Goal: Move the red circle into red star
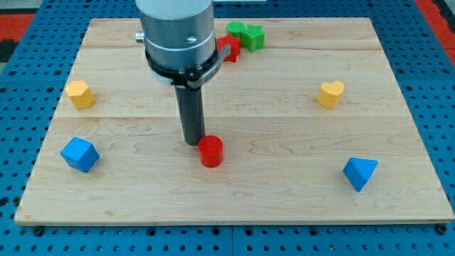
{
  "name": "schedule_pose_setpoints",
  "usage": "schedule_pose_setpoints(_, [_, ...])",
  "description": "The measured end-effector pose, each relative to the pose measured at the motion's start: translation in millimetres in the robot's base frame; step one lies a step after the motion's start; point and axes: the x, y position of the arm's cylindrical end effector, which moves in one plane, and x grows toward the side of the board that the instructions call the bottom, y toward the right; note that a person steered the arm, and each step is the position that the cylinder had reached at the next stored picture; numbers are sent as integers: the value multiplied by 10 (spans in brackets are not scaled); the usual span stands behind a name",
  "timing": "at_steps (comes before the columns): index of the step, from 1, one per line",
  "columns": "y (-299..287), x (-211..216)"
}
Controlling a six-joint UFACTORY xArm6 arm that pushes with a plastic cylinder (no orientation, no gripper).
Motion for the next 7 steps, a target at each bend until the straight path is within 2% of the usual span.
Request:
schedule_pose_setpoints(1, [81, 430])
schedule_pose_setpoints(3, [874, 694])
schedule_pose_setpoints(4, [1213, 486])
schedule_pose_setpoints(5, [1580, -34])
schedule_pose_setpoints(7, [2551, -14])
